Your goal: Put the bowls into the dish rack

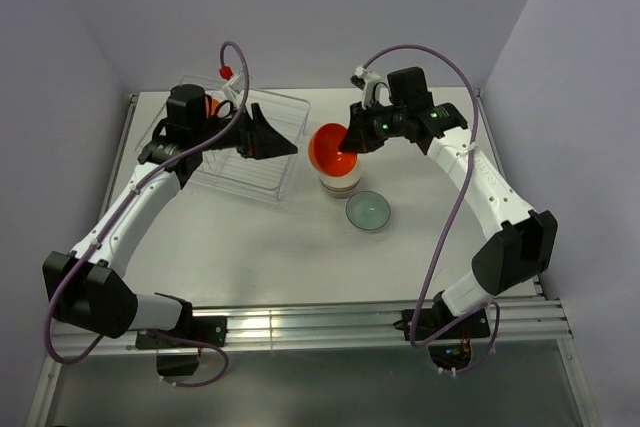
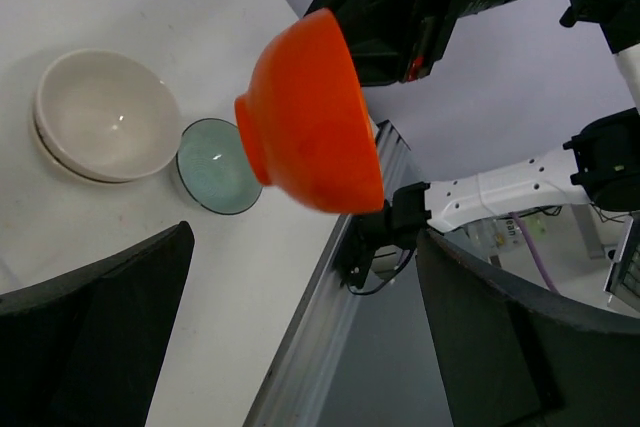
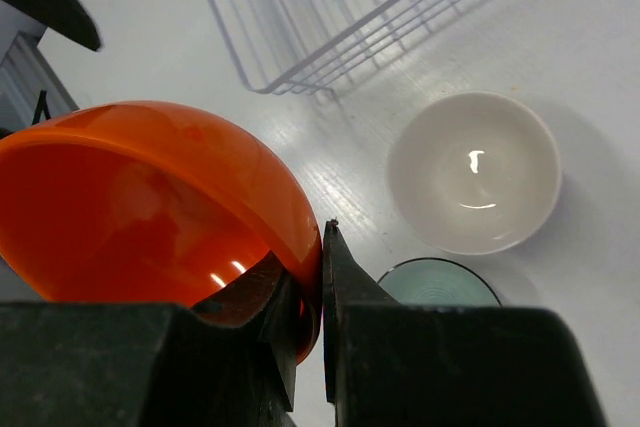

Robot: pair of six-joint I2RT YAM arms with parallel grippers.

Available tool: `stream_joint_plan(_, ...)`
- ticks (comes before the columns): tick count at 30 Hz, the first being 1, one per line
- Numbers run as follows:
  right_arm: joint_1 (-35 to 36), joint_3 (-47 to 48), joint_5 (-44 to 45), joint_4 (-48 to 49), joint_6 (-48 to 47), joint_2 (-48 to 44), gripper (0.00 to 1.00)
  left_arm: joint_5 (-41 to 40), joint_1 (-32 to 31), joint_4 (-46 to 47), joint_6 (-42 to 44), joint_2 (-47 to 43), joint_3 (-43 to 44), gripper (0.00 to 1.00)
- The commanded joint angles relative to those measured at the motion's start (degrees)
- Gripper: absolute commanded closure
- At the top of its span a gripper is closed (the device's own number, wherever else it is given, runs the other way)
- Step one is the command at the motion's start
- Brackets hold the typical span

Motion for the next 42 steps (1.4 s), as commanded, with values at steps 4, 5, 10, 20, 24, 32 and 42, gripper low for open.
stream_joint_plan(4, 3.2, 1.6, 0.3, 2.2, 0.9, -0.1, 1.00, 3.3, -2.8, 11.1, -10.6, 3.8, -1.6, 0.01)
stream_joint_plan(5, 3.3, 1.7, 0.3, 2.2, 0.9, 0.0, 1.00, 2.9, -3.2, 10.9, -10.4, 4.5, -1.6, 0.00)
stream_joint_plan(10, 4.7, 1.7, 0.5, 2.4, 0.9, 0.1, 1.00, 2.0, -5.9, 10.8, -10.7, 5.8, -1.5, 0.01)
stream_joint_plan(20, 5.8, 2.6, 1.1, 2.5, 1.0, 1.3, 1.00, 4.5, -6.3, 14.7, -15.5, 7.0, -3.3, 0.12)
stream_joint_plan(24, 5.8, 3.0, 1.7, 2.3, 1.0, 1.5, 1.00, 5.3, -6.3, 16.6, -16.8, 6.4, -4.3, 0.27)
stream_joint_plan(32, 6.0, 3.8, 2.1, 1.8, 0.7, 2.1, 1.00, 4.2, -6.3, 15.9, -17.6, 6.1, -5.6, 0.23)
stream_joint_plan(42, 6.6, 3.8, 2.8, 1.4, 0.7, 2.2, 1.00, 5.5, -6.3, 18.2, -18.9, 5.7, -6.0, 0.40)
